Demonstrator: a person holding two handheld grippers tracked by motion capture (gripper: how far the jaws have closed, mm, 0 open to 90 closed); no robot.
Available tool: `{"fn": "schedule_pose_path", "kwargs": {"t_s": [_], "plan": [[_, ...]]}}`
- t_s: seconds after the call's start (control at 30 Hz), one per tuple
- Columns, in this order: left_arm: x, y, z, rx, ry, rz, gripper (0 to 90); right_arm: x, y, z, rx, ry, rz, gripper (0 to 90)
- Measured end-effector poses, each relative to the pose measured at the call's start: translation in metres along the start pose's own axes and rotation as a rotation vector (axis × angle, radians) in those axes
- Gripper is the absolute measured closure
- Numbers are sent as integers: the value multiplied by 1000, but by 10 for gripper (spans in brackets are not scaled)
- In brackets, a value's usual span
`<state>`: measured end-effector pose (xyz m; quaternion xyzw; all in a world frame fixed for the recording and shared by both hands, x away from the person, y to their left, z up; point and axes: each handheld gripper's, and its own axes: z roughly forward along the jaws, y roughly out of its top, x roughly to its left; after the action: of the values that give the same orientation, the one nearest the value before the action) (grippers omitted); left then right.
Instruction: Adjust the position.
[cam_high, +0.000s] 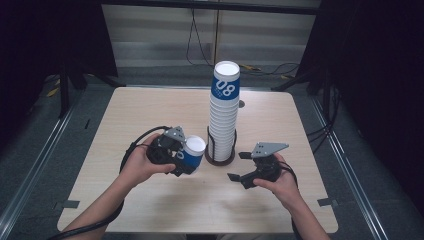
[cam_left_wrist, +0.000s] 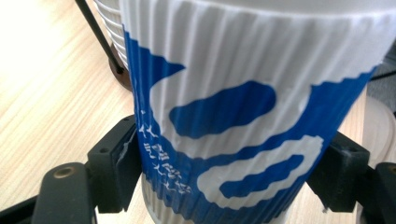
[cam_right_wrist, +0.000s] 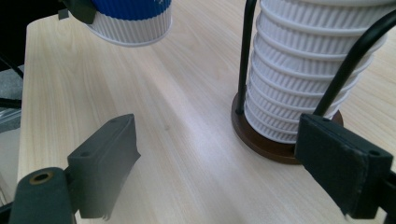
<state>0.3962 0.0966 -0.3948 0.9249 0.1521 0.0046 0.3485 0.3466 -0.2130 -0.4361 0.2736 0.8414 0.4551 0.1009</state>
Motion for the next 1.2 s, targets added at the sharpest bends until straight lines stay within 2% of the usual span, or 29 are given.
{"fn": "schedule_pose_path", "kwargs": {"t_s": [0.1,0.17,0.2,0.23,0.3,0.57,0.67,0.73,0.77,0.83,0.9,1.03,1.2], "plan": [[-2,2,3,13,-1,-4,222,1,0,1,3,5,-5,126],[-2,4,3,49,2,11,222,1,0,2,6,7,-7,126],[-3,6,3,70,-2,33,224,1,-1,3,11,11,-9,126],[-4,7,5,71,-3,21,224,1,-1,3,14,12,-10,126],[-5,8,6,78,0,29,225,1,-1,3,15,12,-10,127],[-10,19,10,147,14,81,225,3,-1,3,17,24,-19,128],[-13,24,13,193,24,121,225,4,-1,3,16,30,-26,128],[-14,25,14,199,26,119,225,4,0,3,21,26,-28,128],[-15,25,14,199,22,113,225,5,0,3,28,21,-34,128],[-14,27,15,219,24,133,225,6,0,4,26,31,-37,128],[-16,28,17,236,24,130,225,6,0,5,28,35,-39,129],[-21,30,22,285,15,164,226,8,1,7,35,52,-49,129],[-25,32,27,313,9,186,226,11,2,9,42,63,-61,129]]}}
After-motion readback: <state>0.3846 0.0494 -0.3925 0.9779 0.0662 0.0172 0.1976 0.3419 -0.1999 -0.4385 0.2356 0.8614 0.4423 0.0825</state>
